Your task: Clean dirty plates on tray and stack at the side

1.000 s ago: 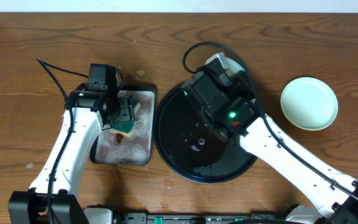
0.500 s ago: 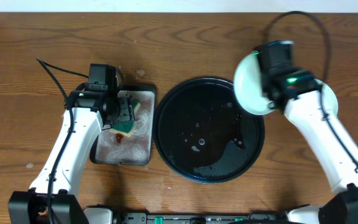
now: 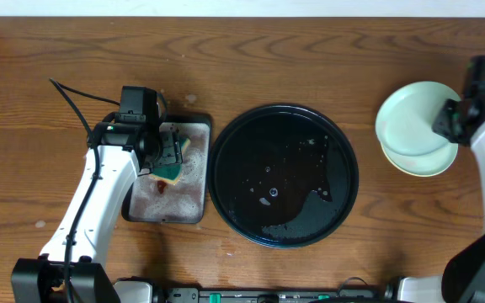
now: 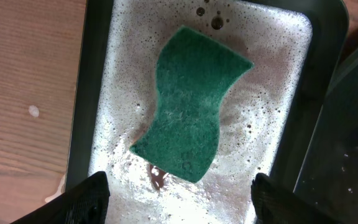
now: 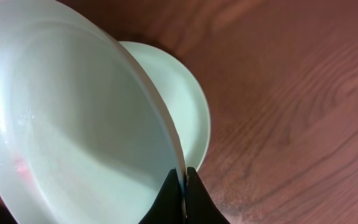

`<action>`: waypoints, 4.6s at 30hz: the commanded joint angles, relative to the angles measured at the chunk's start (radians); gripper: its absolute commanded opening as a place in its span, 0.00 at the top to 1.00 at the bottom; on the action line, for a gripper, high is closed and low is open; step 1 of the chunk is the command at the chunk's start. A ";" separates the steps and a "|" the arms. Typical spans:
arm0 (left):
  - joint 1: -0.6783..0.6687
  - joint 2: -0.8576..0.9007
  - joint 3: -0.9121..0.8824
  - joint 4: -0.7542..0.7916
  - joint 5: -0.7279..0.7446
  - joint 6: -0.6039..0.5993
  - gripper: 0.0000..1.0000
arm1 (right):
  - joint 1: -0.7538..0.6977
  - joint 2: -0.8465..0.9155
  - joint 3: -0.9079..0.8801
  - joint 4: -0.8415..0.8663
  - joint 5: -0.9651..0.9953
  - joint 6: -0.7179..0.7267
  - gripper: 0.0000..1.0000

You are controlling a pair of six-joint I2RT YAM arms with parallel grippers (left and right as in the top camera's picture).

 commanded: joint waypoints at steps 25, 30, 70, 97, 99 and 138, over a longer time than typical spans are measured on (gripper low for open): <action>0.005 0.004 0.014 -0.002 -0.005 -0.043 0.24 | -0.064 0.199 -0.002 0.029 -0.813 -0.274 0.01; 0.006 0.004 0.014 0.000 -0.005 -0.058 0.20 | 0.081 0.199 -0.002 -0.036 -0.607 -0.281 0.01; 0.040 -0.938 -0.347 0.039 0.126 0.004 0.13 | 0.302 -0.862 -0.426 0.011 -0.391 -0.228 0.01; 0.040 -0.930 -0.347 0.035 0.126 0.004 0.13 | 0.302 -1.019 -0.536 0.127 -0.388 -0.277 0.01; 0.040 -0.930 -0.347 0.035 0.126 0.004 0.13 | 0.304 -1.093 -0.616 0.248 -0.393 -0.277 0.01; 0.040 -0.930 -0.347 0.035 0.126 0.004 0.13 | 0.388 -1.615 -1.323 0.812 -0.248 -0.357 0.01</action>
